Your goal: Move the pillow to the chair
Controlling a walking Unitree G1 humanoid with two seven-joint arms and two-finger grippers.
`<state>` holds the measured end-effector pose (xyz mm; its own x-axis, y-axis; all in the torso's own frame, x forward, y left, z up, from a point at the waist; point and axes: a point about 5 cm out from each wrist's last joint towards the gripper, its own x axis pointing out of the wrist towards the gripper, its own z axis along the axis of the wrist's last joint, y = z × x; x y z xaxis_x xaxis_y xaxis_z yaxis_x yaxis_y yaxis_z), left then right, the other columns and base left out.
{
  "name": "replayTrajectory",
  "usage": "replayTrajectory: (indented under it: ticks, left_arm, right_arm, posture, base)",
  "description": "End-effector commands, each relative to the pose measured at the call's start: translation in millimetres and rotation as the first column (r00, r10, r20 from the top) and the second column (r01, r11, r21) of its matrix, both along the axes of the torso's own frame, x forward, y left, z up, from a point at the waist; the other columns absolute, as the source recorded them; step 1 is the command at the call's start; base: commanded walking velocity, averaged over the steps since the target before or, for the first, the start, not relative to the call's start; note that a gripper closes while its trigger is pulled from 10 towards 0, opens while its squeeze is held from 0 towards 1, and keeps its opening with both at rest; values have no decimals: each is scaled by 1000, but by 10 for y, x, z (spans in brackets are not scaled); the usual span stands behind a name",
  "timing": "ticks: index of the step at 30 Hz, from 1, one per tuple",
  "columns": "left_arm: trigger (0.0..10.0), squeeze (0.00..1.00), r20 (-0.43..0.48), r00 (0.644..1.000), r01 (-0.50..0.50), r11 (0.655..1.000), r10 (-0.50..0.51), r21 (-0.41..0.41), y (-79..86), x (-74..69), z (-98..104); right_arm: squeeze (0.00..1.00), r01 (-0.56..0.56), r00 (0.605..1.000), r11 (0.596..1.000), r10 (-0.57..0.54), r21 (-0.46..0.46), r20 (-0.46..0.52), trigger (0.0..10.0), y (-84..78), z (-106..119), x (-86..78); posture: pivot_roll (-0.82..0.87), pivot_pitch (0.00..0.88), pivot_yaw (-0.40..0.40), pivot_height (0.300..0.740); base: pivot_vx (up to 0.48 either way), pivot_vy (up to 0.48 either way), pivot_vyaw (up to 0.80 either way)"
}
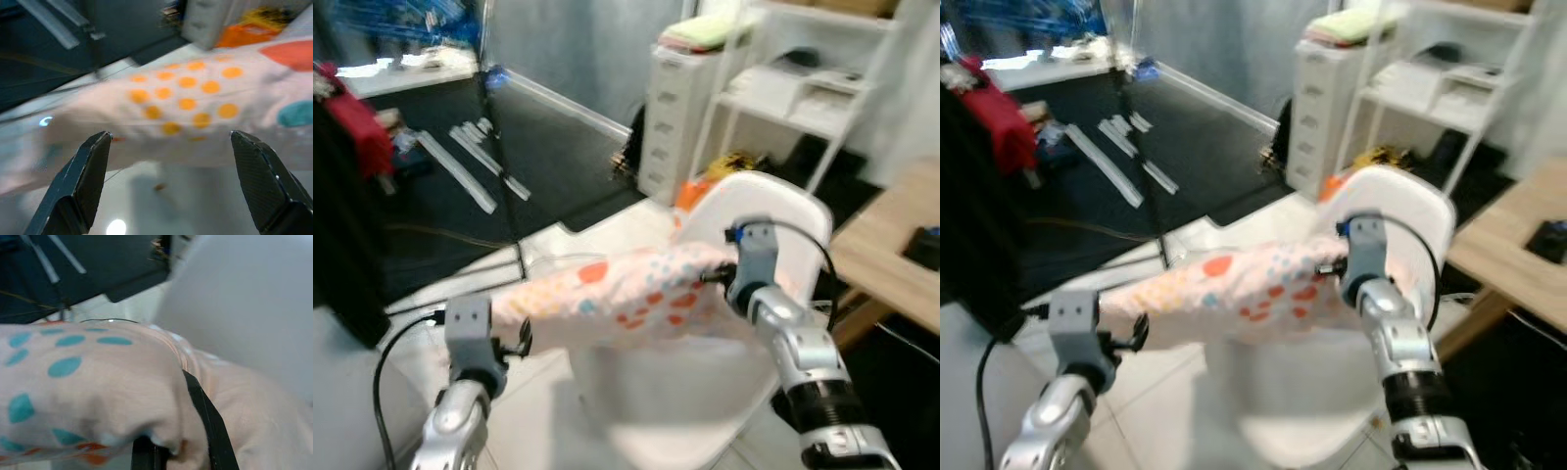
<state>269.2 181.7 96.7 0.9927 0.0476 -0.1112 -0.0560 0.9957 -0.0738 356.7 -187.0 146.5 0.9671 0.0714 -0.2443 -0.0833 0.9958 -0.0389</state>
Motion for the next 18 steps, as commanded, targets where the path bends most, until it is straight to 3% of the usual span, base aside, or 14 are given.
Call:
replayTrajectory:
  ticks: [1,18]
  left_arm:
    - [10000,0,-15,1000,-2,1000,2,0,14,-17,-37]
    - [10000,0,-13,1000,-5,1000,5,11,13,-15,-32]
  right_arm:
    - [0,38,996,999,-37,-12,85,10000,-46,167,40]
    - [0,76,995,997,-74,-28,67,10000,-54,111,49]
  posture:
    - [-191,12,-43,740]
    - [-188,28,-40,740]
  base:
    - [0,0,-688]
    - [0,0,-688]
